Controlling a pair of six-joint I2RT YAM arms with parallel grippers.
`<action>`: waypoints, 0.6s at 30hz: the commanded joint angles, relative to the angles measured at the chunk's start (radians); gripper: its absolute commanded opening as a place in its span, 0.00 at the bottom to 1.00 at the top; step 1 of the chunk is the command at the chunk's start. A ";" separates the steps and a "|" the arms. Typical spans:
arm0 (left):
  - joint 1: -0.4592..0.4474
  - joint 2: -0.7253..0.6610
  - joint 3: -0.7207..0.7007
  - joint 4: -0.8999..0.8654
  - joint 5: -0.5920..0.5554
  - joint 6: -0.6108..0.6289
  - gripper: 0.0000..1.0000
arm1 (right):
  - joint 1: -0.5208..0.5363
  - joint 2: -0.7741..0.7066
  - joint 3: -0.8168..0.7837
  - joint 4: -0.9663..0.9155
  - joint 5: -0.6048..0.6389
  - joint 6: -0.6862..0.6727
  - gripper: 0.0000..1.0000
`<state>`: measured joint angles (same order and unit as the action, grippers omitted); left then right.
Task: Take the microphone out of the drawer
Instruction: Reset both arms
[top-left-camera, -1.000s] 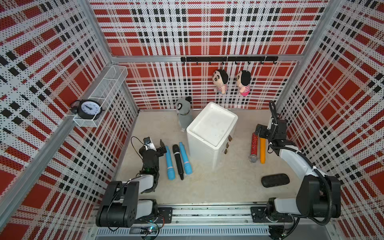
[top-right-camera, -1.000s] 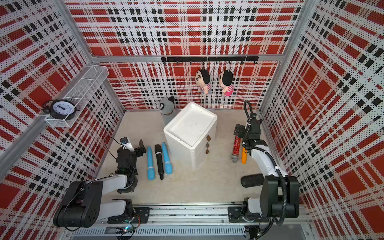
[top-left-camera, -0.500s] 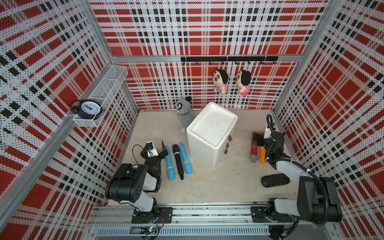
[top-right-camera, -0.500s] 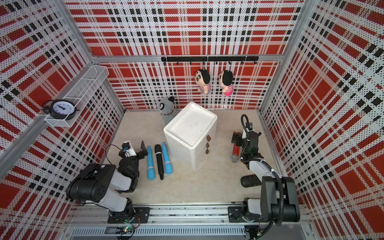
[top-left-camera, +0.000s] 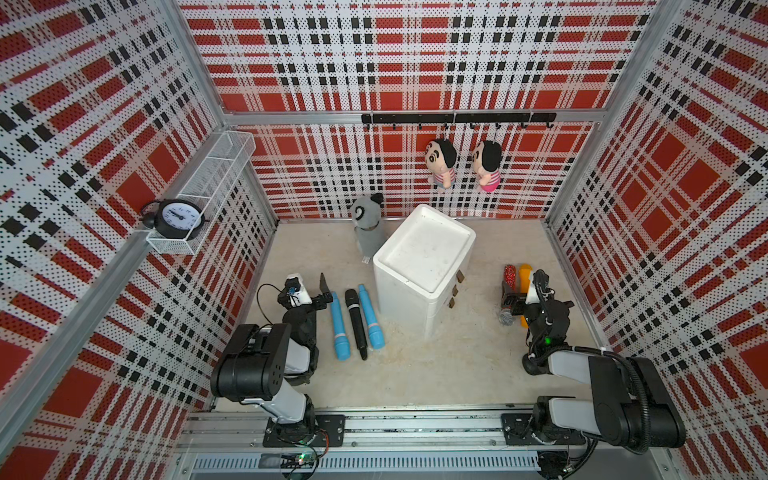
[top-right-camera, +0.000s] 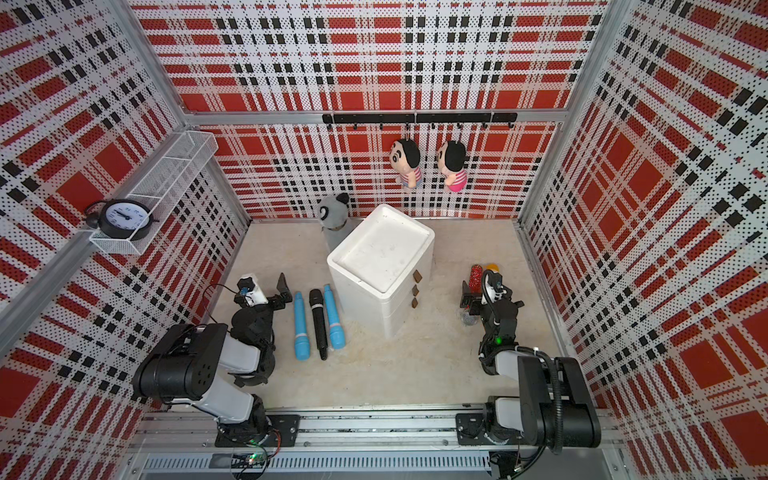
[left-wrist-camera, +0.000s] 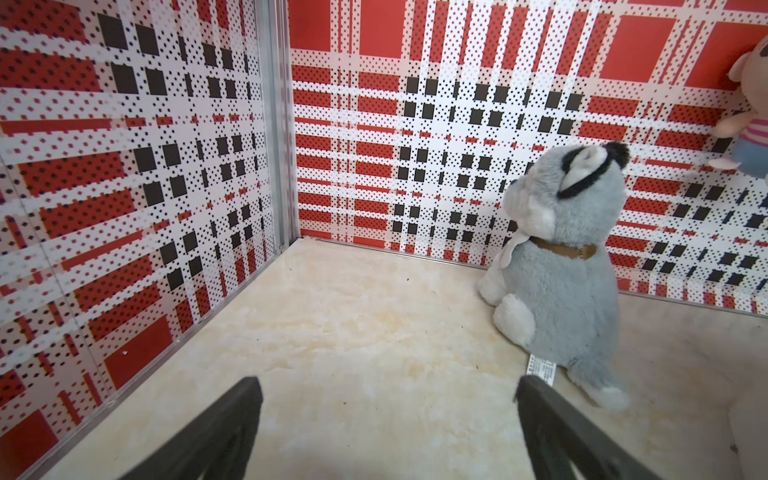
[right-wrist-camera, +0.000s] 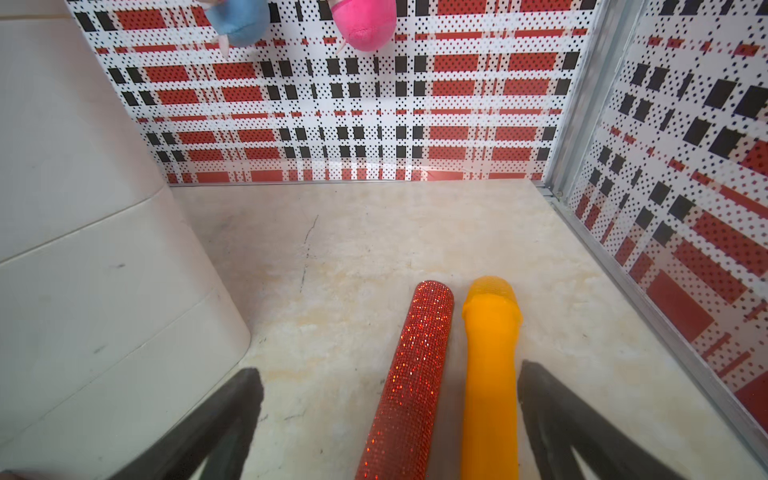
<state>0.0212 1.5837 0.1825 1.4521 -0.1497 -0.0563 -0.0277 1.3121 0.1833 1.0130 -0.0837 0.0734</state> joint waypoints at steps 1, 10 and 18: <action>0.002 -0.007 0.014 -0.021 0.020 -0.007 0.98 | 0.013 0.017 -0.066 0.247 -0.019 -0.035 1.00; -0.009 -0.007 0.021 -0.036 0.002 0.001 0.98 | 0.119 0.325 -0.104 0.622 0.045 -0.148 1.00; -0.021 -0.006 0.030 -0.053 -0.020 0.012 0.98 | 0.105 0.274 -0.062 0.477 0.029 -0.134 1.00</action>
<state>0.0055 1.5837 0.1963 1.4086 -0.1577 -0.0547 0.0879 1.6039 0.1043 1.4605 -0.0528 -0.0406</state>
